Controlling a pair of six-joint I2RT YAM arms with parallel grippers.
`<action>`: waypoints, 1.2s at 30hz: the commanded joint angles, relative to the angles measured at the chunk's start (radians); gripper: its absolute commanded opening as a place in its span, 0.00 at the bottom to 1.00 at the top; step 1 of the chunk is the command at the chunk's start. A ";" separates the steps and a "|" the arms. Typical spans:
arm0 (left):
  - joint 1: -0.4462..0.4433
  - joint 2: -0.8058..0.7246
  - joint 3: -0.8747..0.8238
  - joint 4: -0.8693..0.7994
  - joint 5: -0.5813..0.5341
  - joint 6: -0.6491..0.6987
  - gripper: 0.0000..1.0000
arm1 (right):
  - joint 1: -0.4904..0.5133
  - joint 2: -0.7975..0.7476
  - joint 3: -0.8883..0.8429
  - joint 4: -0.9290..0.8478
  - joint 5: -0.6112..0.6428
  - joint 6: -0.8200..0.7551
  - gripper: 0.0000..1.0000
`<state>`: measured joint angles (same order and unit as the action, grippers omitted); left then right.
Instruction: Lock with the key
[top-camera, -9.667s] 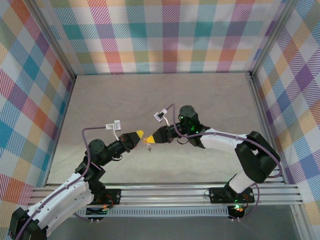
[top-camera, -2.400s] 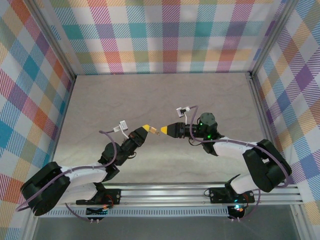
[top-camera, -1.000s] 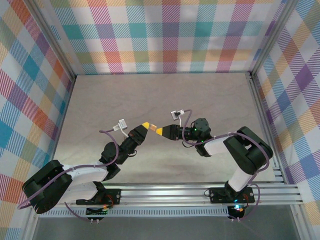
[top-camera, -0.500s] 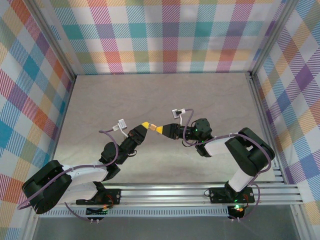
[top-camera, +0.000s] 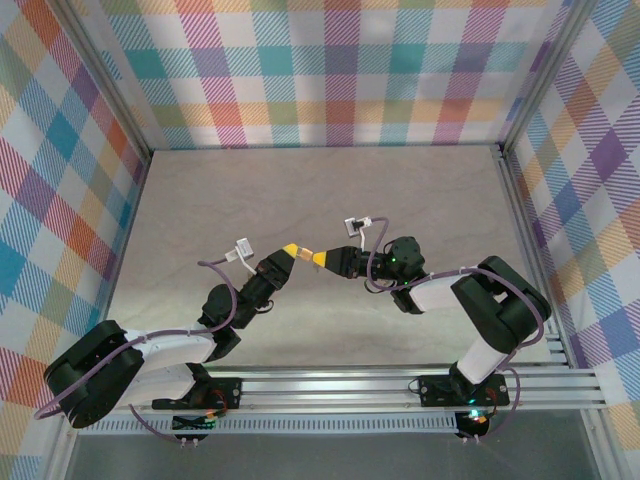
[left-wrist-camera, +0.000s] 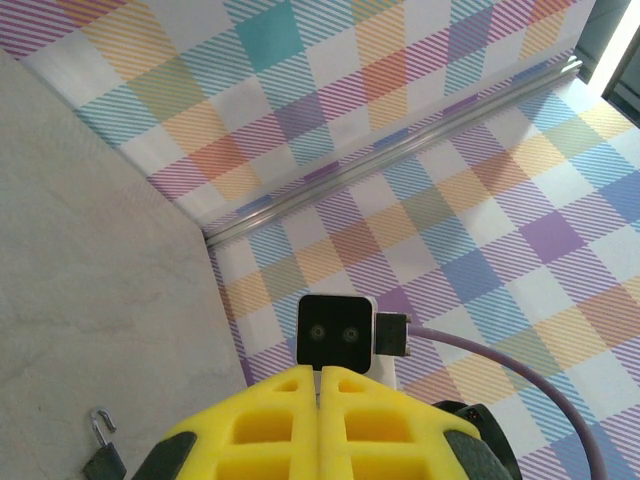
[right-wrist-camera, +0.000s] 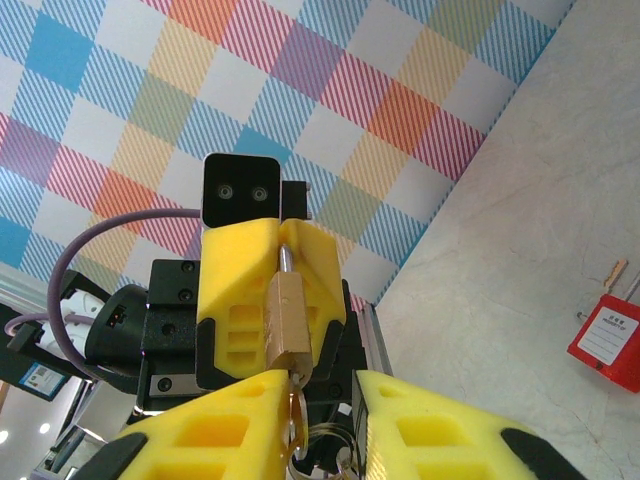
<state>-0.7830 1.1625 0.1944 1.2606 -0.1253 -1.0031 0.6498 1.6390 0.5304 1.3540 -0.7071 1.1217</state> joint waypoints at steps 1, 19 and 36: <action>0.004 0.007 0.008 0.077 -0.020 -0.012 0.00 | 0.013 -0.025 -0.004 0.053 0.006 -0.010 0.23; 0.004 -0.004 -0.004 0.077 -0.034 -0.017 0.00 | 0.024 -0.041 -0.012 0.053 0.023 -0.002 0.13; 0.005 0.001 0.000 0.079 -0.042 -0.025 0.00 | 0.043 -0.034 -0.002 0.053 0.034 -0.004 0.08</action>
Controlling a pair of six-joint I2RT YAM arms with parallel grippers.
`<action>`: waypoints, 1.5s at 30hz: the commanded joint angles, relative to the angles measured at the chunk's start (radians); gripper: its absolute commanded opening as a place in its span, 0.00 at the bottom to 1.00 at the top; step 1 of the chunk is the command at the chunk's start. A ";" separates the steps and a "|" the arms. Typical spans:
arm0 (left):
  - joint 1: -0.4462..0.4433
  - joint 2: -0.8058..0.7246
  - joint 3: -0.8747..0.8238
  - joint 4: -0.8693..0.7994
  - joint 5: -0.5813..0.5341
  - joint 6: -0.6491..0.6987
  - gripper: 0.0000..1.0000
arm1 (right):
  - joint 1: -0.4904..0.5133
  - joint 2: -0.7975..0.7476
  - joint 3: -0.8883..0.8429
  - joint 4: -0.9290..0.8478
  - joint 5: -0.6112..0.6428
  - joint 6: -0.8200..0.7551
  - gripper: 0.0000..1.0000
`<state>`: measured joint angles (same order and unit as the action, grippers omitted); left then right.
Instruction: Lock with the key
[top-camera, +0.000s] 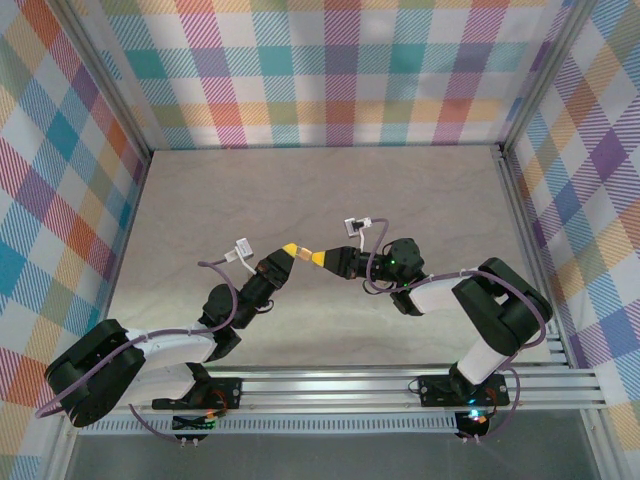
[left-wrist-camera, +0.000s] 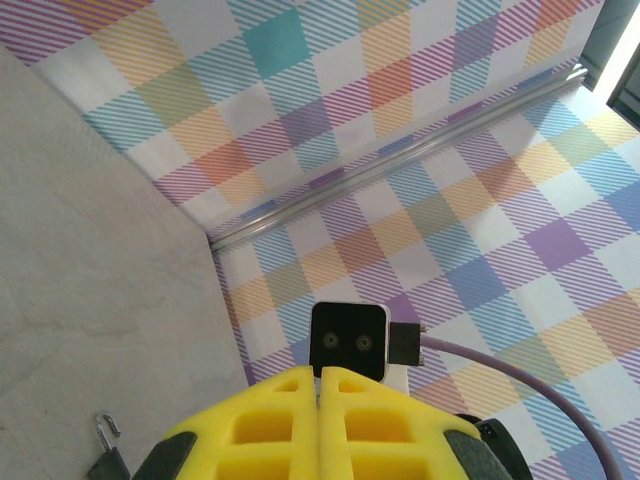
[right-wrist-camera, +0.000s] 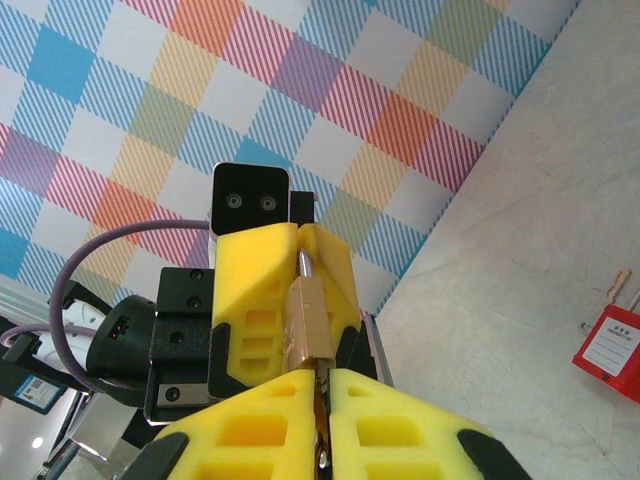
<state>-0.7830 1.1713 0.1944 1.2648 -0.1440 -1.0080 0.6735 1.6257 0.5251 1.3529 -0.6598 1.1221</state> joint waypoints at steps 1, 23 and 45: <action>0.004 -0.007 0.001 0.074 -0.023 -0.021 0.00 | 0.022 -0.020 0.005 0.054 -0.011 -0.004 0.08; 0.005 0.007 0.031 0.078 -0.091 -0.047 0.00 | 0.130 -0.010 0.010 0.055 0.160 -0.002 0.00; 0.017 -0.033 0.032 0.082 -0.194 -0.032 0.00 | 0.145 -0.011 -0.024 0.055 0.189 0.011 0.00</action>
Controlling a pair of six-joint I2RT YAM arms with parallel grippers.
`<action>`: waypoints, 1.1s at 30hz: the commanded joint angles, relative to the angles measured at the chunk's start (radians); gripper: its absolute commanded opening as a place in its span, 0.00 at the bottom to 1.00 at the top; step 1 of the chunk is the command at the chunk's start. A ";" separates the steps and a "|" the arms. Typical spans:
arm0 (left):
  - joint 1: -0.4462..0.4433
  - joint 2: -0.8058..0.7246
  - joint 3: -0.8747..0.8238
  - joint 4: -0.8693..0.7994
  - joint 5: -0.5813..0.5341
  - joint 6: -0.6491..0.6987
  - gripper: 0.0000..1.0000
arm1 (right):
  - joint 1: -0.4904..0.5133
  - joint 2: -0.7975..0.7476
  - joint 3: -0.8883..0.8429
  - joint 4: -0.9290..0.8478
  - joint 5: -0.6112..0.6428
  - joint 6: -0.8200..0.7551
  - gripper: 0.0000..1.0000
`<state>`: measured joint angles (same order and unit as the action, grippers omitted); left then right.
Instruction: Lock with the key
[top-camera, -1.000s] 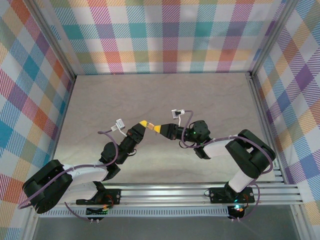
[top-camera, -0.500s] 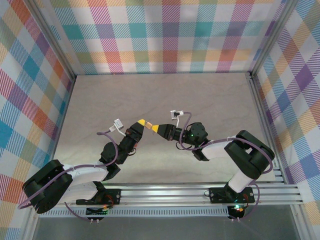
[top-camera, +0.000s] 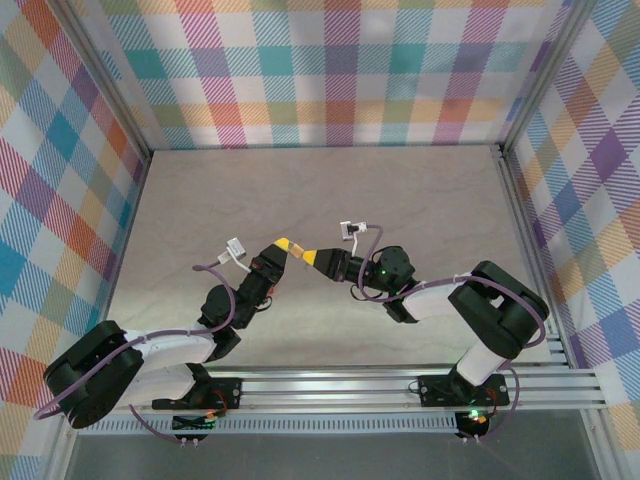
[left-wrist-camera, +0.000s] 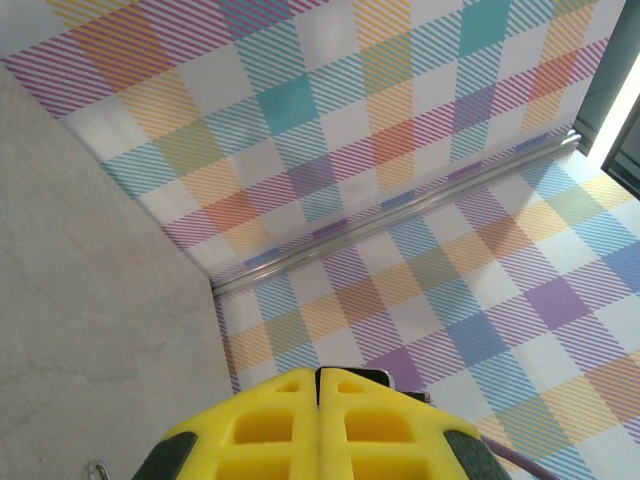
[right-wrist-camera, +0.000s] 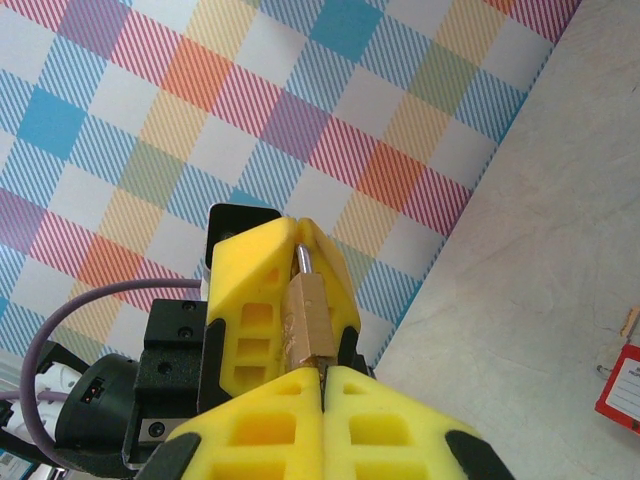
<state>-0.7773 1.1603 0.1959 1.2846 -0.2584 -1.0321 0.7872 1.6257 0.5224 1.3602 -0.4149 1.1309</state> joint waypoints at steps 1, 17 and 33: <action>0.013 -0.021 0.030 0.062 -0.087 -0.011 0.00 | 0.033 -0.012 -0.022 0.048 -0.055 0.003 0.00; 0.061 -0.018 0.051 0.064 -0.121 -0.039 0.00 | 0.048 -0.030 -0.053 0.048 -0.040 -0.002 0.00; 0.105 -0.017 0.049 0.055 -0.075 -0.051 0.00 | 0.024 -0.100 -0.130 0.047 -0.014 -0.025 0.00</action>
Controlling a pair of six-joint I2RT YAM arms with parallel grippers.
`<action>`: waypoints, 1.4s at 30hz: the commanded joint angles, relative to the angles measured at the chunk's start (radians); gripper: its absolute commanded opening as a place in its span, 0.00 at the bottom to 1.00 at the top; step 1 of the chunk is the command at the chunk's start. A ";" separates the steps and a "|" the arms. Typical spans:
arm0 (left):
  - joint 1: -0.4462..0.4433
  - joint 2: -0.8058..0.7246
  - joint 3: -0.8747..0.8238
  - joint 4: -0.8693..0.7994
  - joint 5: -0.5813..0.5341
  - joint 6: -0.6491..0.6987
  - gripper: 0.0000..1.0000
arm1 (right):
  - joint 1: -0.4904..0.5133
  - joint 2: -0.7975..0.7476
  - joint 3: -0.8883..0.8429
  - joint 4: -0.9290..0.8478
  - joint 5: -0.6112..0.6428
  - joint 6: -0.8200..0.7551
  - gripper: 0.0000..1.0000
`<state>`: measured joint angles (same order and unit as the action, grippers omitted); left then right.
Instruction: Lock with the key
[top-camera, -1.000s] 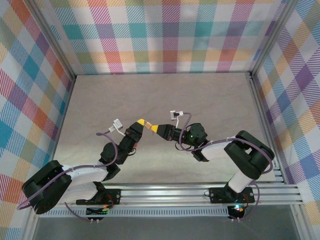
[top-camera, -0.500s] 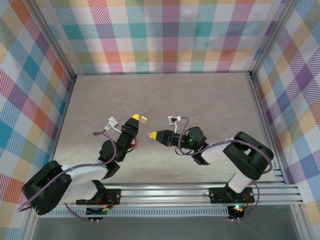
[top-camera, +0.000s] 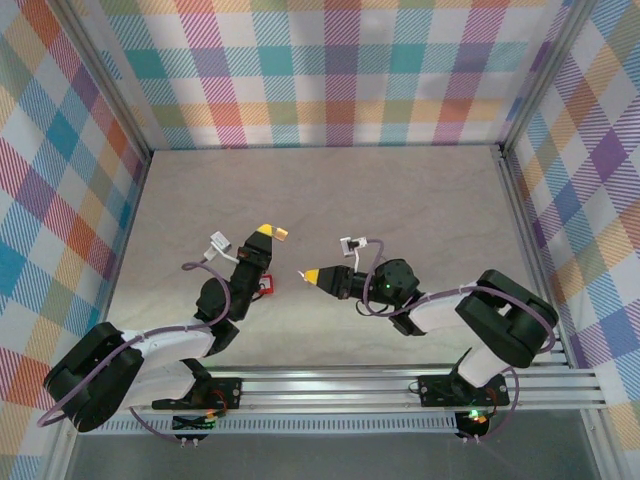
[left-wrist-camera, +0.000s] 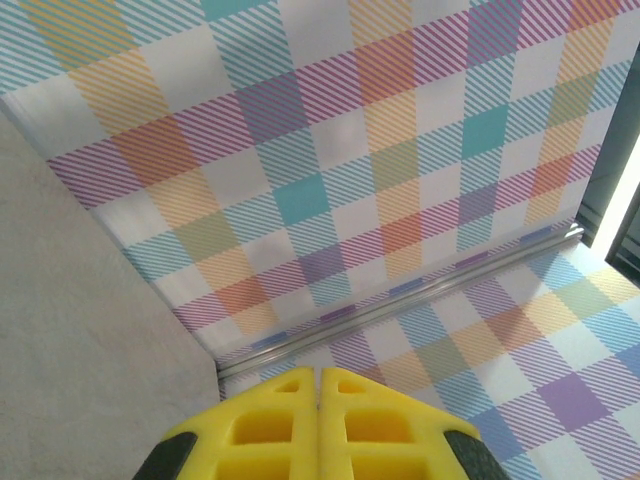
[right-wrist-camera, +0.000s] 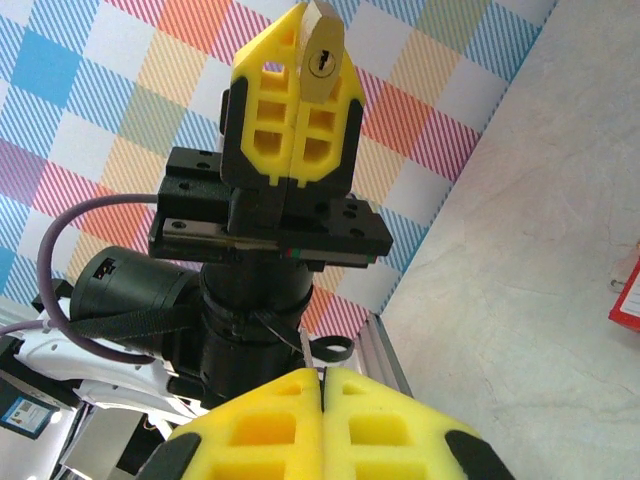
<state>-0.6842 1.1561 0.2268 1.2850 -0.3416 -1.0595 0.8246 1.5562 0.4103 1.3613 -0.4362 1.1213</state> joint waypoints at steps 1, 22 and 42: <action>0.015 -0.009 0.020 0.053 0.015 -0.023 0.00 | -0.020 -0.039 -0.023 0.044 0.006 -0.014 0.00; 0.035 0.033 0.101 -0.262 0.223 0.050 0.00 | -0.200 -0.540 -0.018 -0.651 0.045 -0.281 0.00; 0.037 0.214 0.292 -0.854 0.442 0.299 0.00 | -0.200 -0.750 0.036 -1.065 0.175 -0.462 0.00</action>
<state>-0.6575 1.3403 0.4934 0.5114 0.0765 -0.8337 0.6254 0.8177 0.4171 0.3077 -0.2699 0.6895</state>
